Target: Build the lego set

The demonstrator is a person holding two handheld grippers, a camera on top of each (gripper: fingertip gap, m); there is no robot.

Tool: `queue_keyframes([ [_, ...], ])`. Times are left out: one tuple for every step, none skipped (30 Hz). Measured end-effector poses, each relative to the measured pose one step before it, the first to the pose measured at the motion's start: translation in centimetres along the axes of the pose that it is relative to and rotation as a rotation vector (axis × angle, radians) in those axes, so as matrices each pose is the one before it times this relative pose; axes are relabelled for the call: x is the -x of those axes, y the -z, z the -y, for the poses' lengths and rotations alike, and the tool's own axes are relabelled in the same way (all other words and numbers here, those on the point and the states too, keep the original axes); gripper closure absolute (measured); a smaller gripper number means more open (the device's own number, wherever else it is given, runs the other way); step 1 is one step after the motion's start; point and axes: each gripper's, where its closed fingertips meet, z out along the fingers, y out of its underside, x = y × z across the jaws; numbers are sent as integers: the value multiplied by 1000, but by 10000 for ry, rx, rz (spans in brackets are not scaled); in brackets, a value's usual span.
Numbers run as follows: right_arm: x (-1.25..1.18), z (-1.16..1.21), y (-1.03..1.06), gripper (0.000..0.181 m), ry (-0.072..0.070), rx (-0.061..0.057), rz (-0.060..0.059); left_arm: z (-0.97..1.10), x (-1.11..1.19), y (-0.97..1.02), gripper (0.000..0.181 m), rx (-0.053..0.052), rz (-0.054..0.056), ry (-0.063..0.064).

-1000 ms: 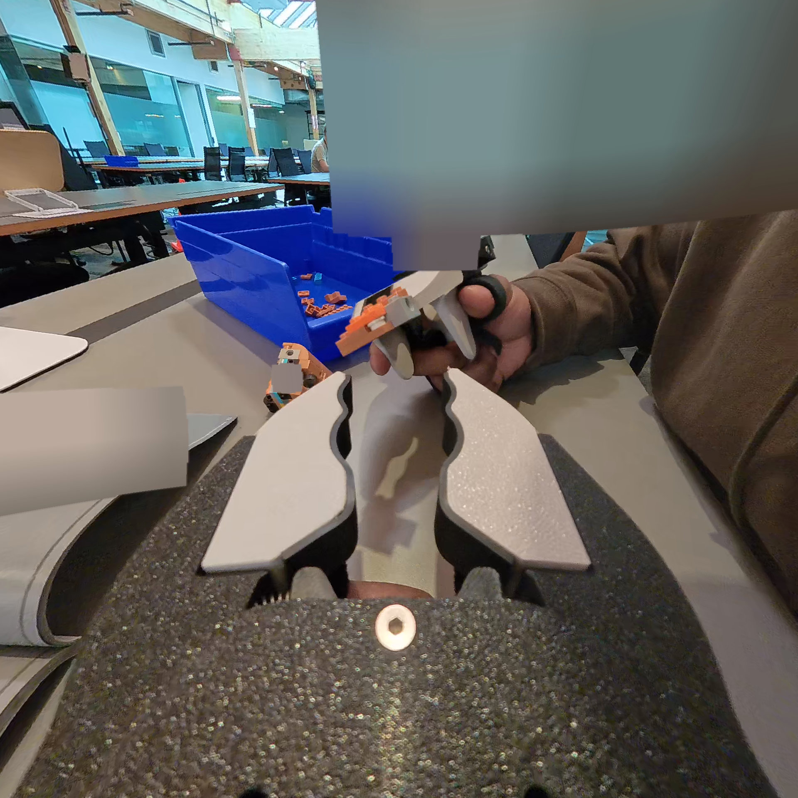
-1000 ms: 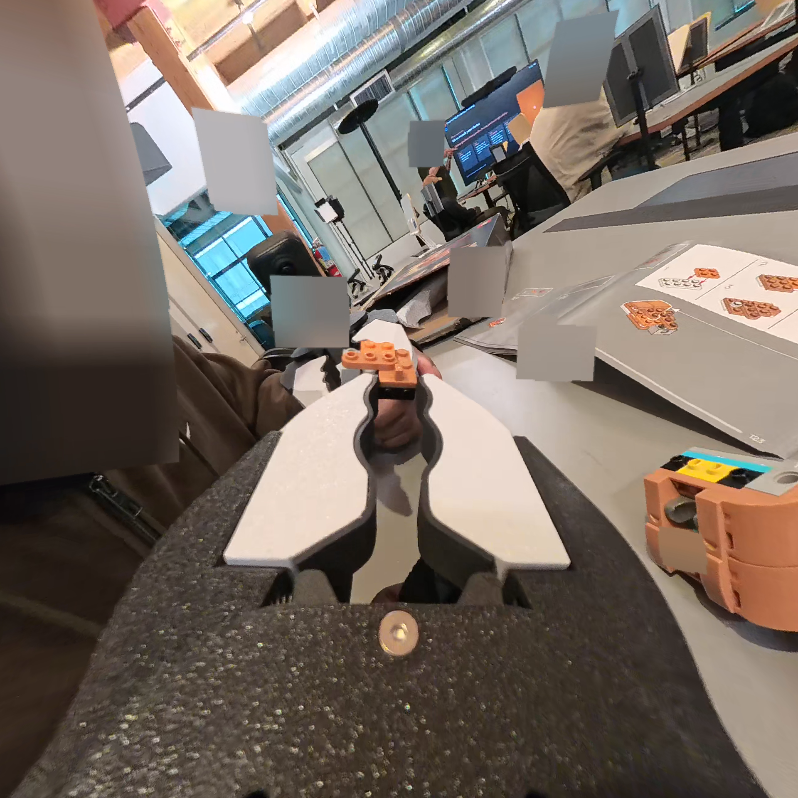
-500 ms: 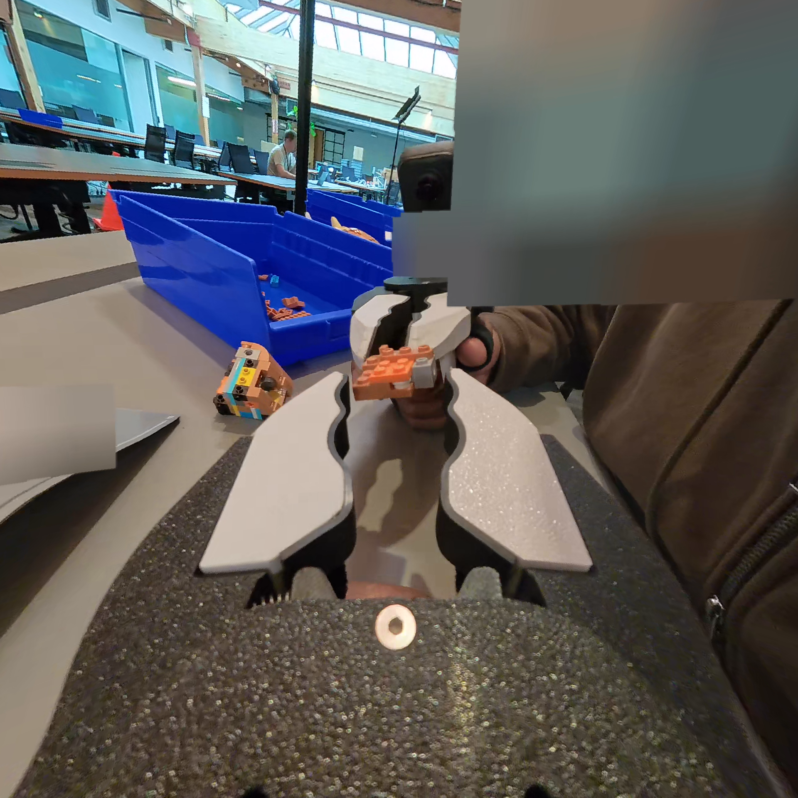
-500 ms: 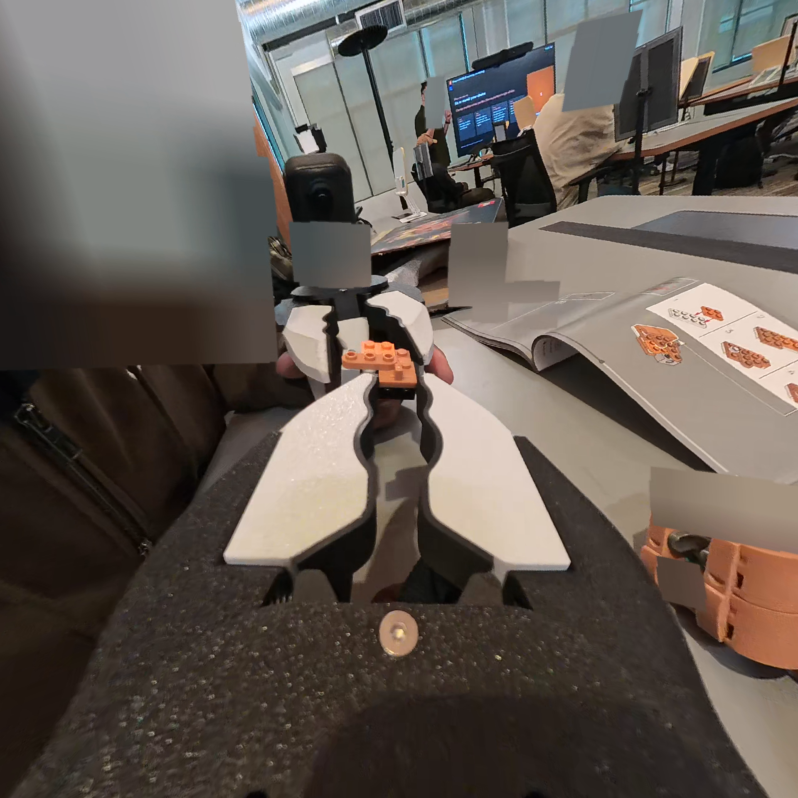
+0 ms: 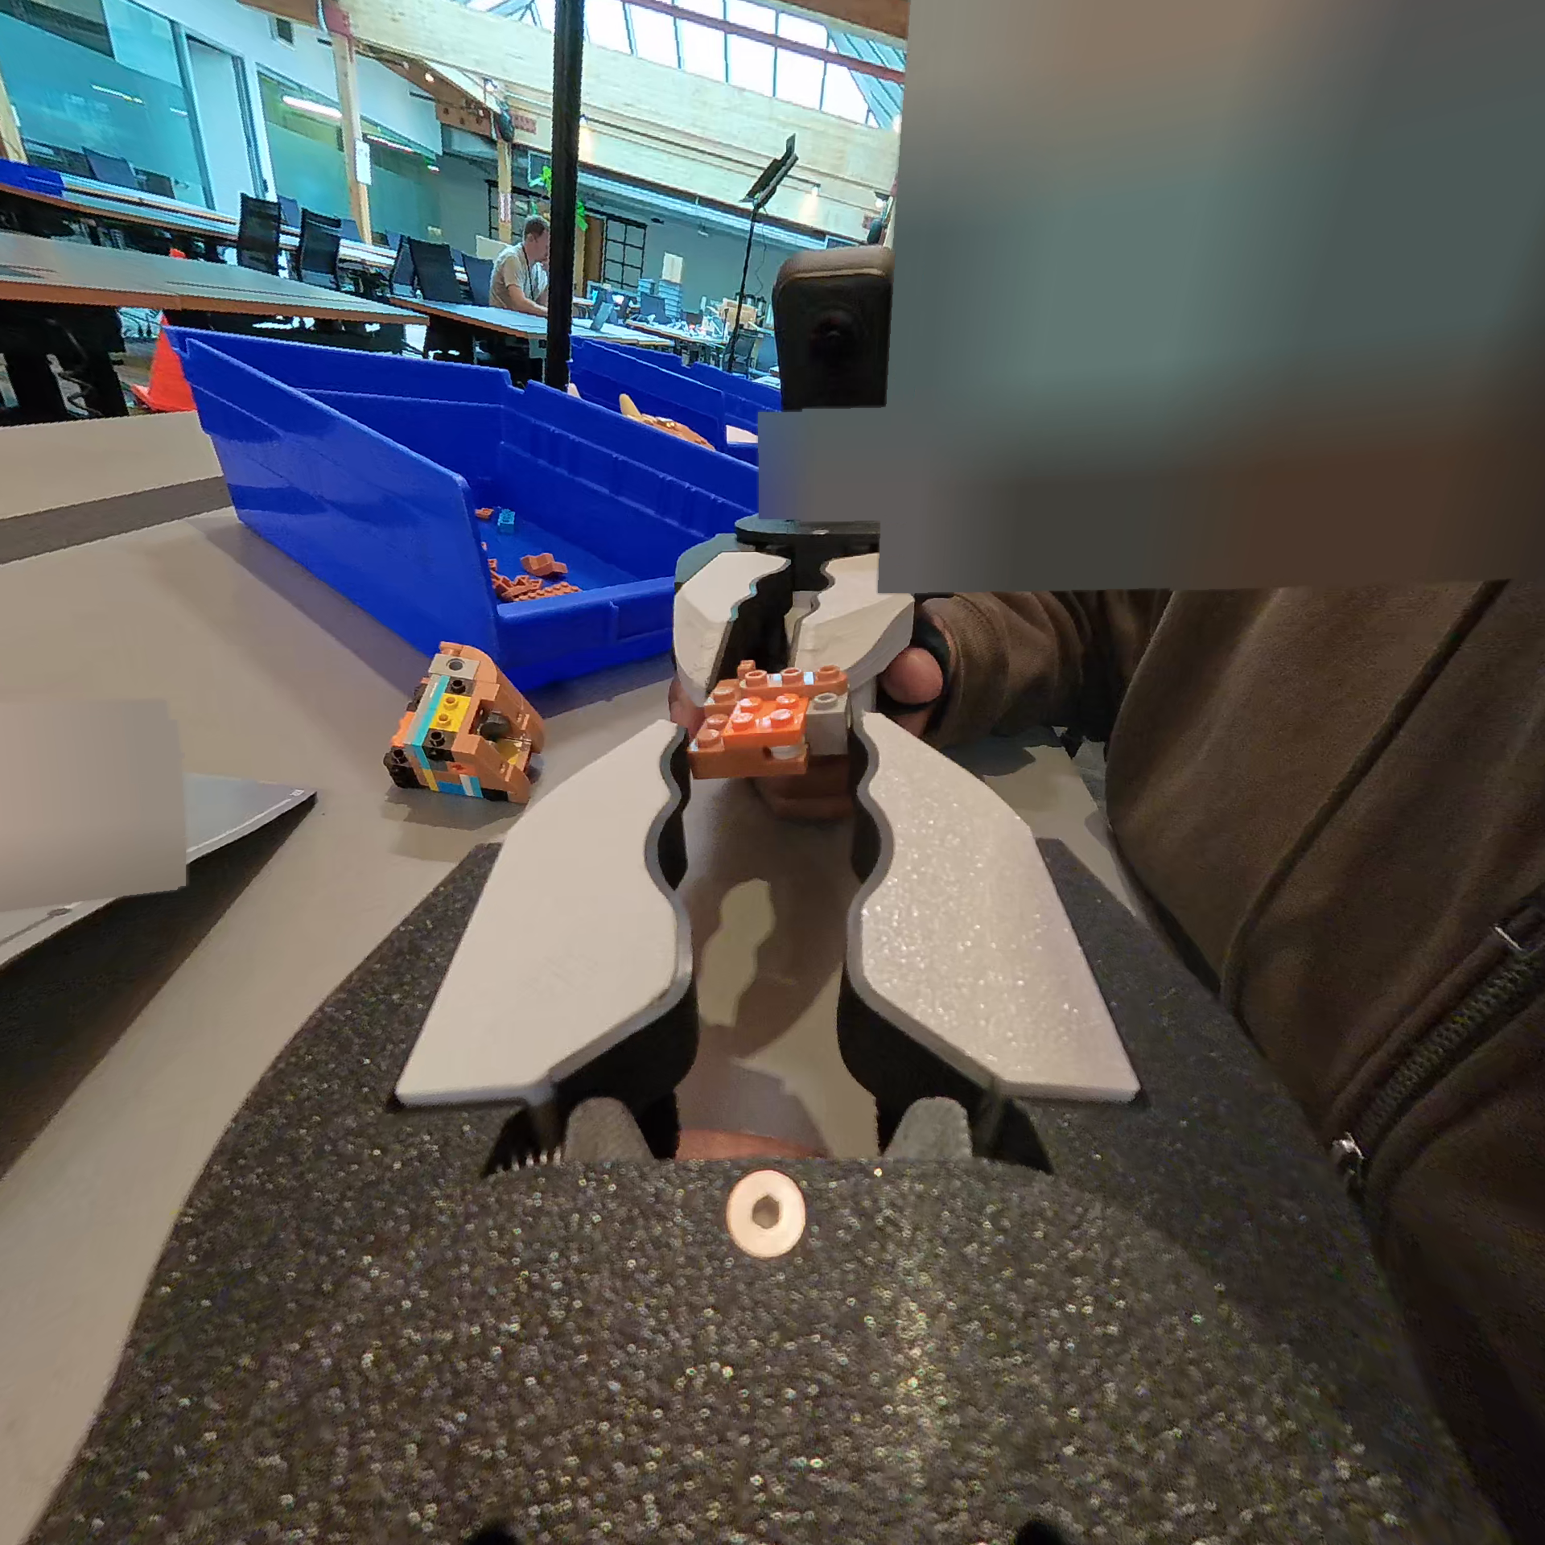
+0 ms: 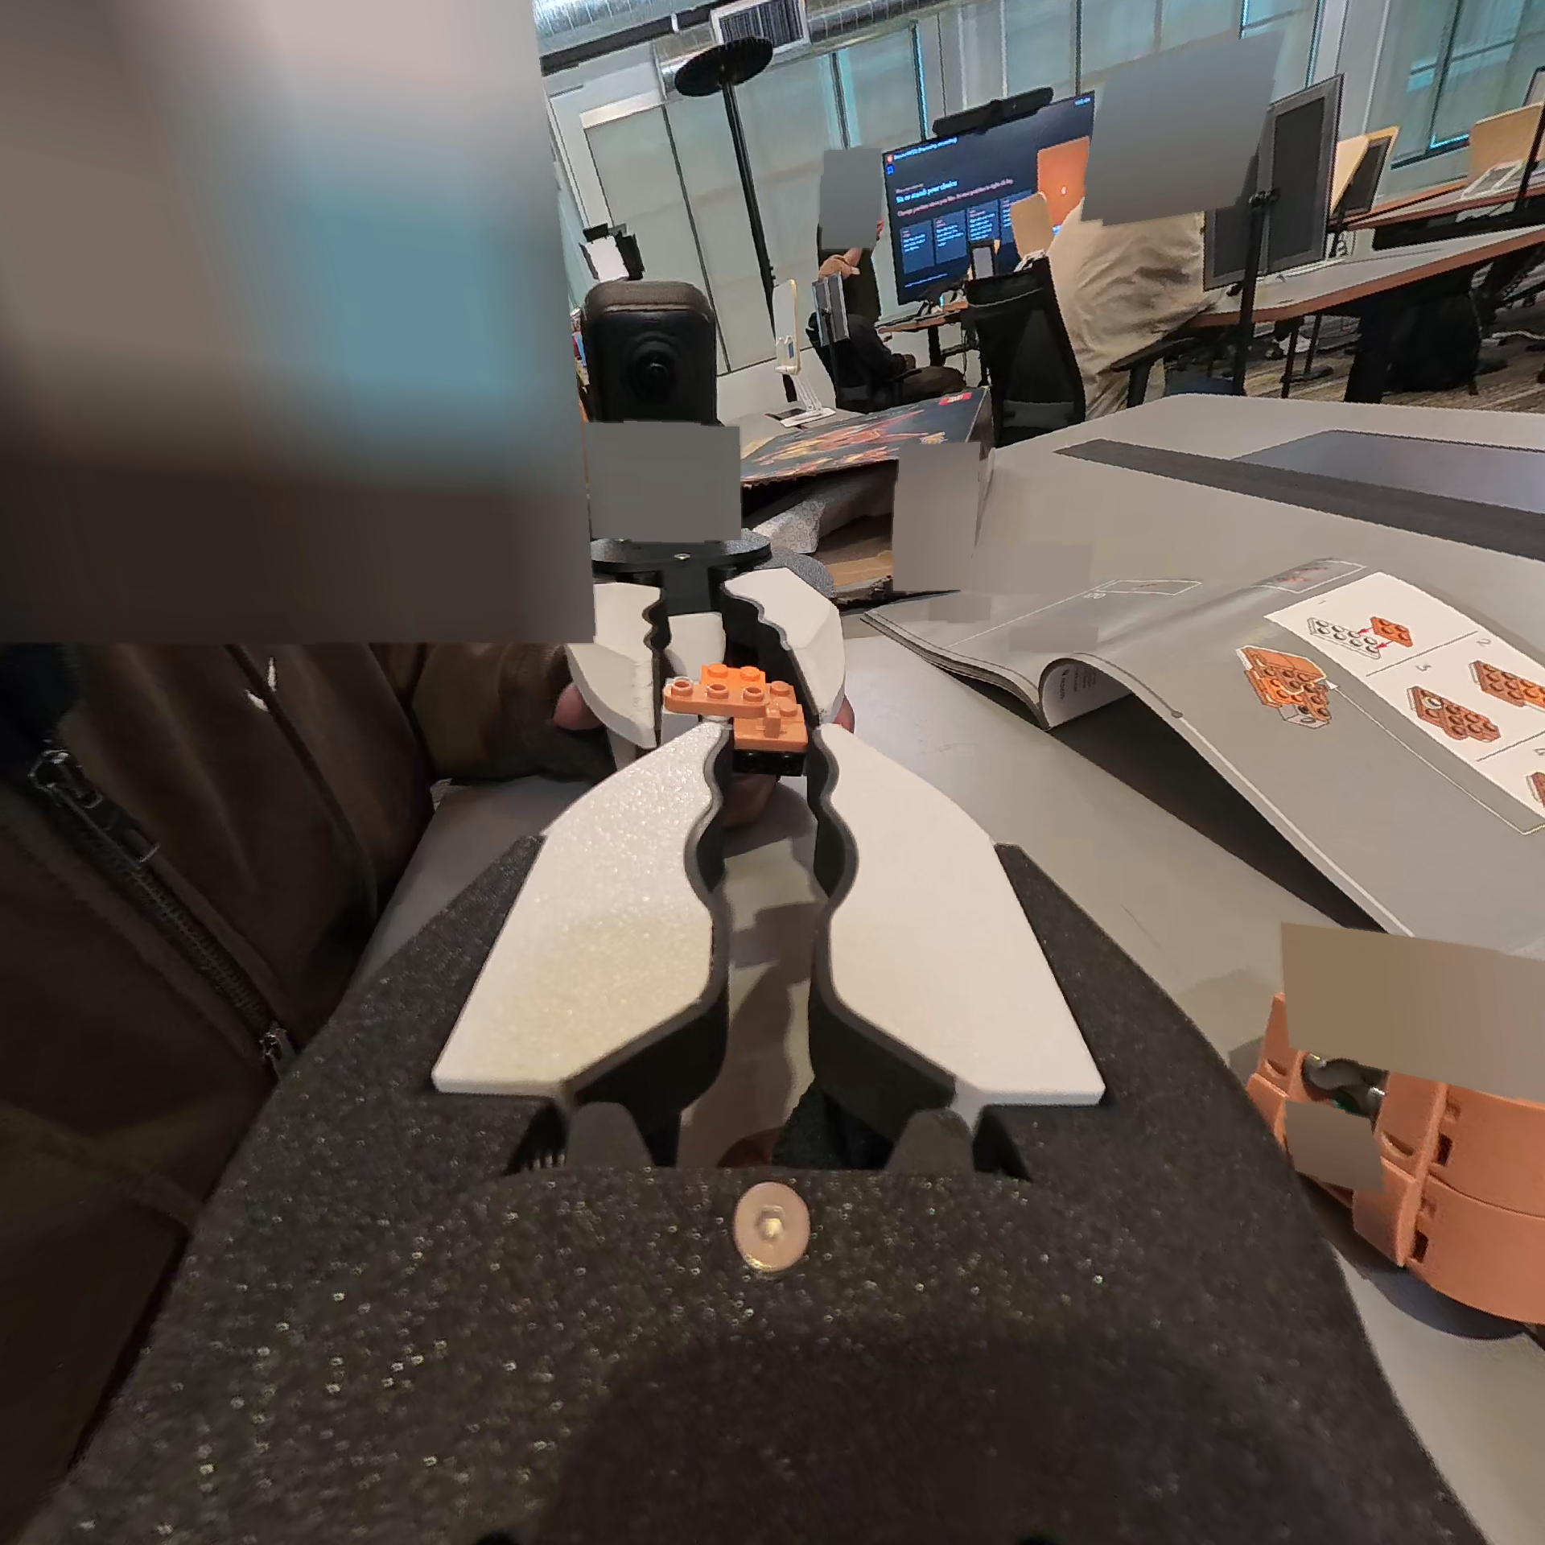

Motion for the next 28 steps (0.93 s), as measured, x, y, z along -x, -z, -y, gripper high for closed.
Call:
queue_keyframes([
  [-6,-19,-16,165,9,11,-15,18,11,12,145,-13,21,-27],
  [-51,-13,-13,164,12,8,-41,36,25,12,145,-24,39,-68],
  [-64,8,-4,163,14,-3,-60,52,0,13,145,-25,43,-129],
  [-83,10,3,161,10,-9,-62,15,-10,16,145,-3,50,-180],
  [-83,18,10,159,1,-12,-54,8,-8,1,145,12,79,-234],
  [-42,18,9,157,-9,-10,-18,-14,1,-4,145,28,101,-275],
  [5,-3,1,157,-16,-1,13,-45,-17,-20,145,50,99,-281],
  [-7,0,-1,156,-12,-3,7,-63,-15,-34,145,58,86,-257],
  [-13,19,18,156,-1,-13,-5,-39,2,-25,145,41,90,-222],
  [-14,21,18,156,8,-17,-11,-2,19,0,145,18,83,-196],
  [-25,16,20,156,23,-8,-19,9,24,23,145,20,73,-169],
  [-53,2,36,156,44,2,-34,14,65,22,145,11,89,-147],
  [-93,11,39,156,66,1,-64,35,122,36,145,-4,103,-119],
  [-131,15,53,156,89,-5,-88,59,191,62,145,-23,134,-92],
  [-156,9,60,156,113,-2,-104,106,265,82,145,-53,174,-76],
  [-206,18,71,156,131,-1,-138,114,307,99,145,-60,181,-54],
  [-259,18,73,157,131,-6,-169,99,338,95,145,-48,189,-31],
  [-270,50,84,157,102,-18,-166,67,371,100,145,-32,200,-17],
  [-266,72,98,158,47,-34,-133,8,385,88,145,-10,199,-13],
  [-239,62,90,158,-14,-40,-89,-21,396,80,145,12,206,-8],
  [-212,65,85,158,-54,-44,-55,-56,369,50,145,23,178,9],
  [-223,84,97,158,-62,-55,-49,-81,280,42,145,34,112,41],
  [-216,95,99,159,-48,-65,-56,-115,213,4,145,46,71,63],
  [-196,92,87,159,-37,-56,-47,-111,205,12,145,36,72,61],
  [-150,51,63,159,-37,-33,-21,-68,206,10,145,12,89,47],
  [-97,27,44,159,-46,-17,0,-63,162,10,145,8,62,42],
  [-78,29,30,159,-52,-18,7,-36,132,11,145,3,38,53],
  [-39,37,25,159,-48,-21,14,12,108,23,145,-11,33,76],
])
